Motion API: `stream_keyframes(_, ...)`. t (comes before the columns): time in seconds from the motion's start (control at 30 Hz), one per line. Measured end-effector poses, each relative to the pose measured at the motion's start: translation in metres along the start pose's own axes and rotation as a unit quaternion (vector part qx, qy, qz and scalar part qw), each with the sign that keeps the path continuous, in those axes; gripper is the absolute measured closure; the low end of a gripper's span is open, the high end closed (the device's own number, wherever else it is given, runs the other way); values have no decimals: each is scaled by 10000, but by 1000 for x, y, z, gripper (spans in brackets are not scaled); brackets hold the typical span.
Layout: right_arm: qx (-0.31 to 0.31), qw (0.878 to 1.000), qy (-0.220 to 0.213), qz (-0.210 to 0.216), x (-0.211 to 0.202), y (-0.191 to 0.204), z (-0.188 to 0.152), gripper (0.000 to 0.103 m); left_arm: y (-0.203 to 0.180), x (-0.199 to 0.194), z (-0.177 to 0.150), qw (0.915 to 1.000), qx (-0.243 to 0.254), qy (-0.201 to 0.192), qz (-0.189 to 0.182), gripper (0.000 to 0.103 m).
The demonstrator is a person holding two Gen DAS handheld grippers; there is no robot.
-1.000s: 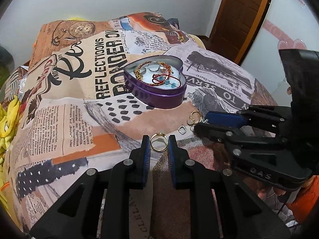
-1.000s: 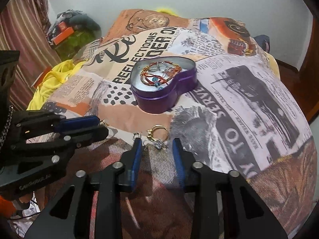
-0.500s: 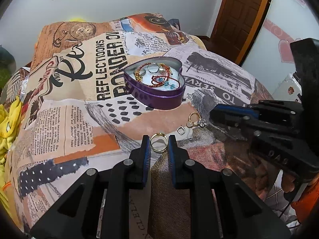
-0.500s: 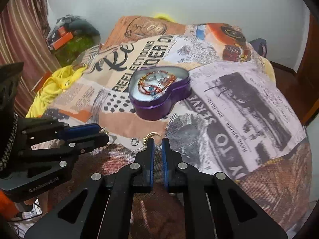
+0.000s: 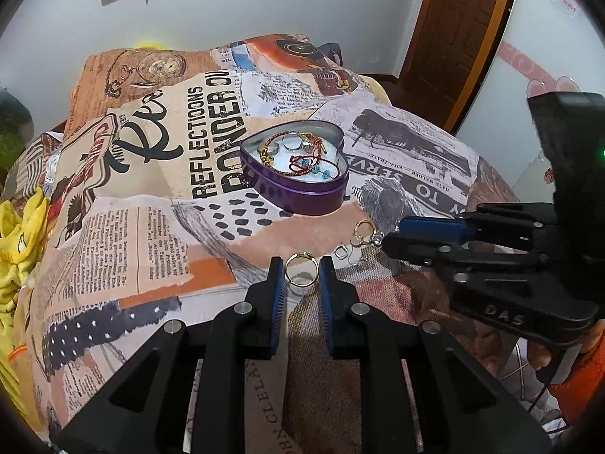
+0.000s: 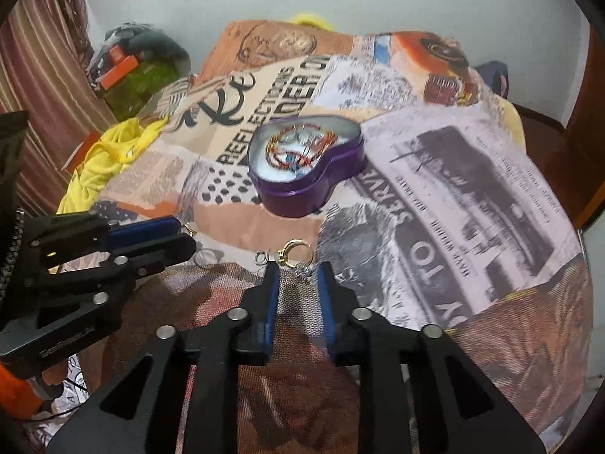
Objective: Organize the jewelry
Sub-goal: 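Grasp a gold ring with the left tool while the right tool grasps a gold keyring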
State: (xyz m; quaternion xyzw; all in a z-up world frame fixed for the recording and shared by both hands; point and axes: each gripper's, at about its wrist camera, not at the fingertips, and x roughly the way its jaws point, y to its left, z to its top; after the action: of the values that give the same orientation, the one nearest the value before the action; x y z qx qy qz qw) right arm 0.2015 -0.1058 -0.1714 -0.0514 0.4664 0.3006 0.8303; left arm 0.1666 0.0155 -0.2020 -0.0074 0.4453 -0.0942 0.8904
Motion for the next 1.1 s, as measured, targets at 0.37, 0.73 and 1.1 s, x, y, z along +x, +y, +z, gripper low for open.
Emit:
stream_keyframes(0.37, -349, 9991, 46, -224, 15, 8, -3, 84, 6, 8, -1, 10000, -77, 58, 3, 86)
stream_keyframes(0.73, -368, 9988, -195, -253, 0, 7, -2, 94, 7, -1, 4, 9999, -62, -66, 68, 86)
stream_keyframes(1.1, -179, 9972, -693, -197, -35, 4, 9, 94, 4, -18, 26, 9992, 47, -376, 122, 86)
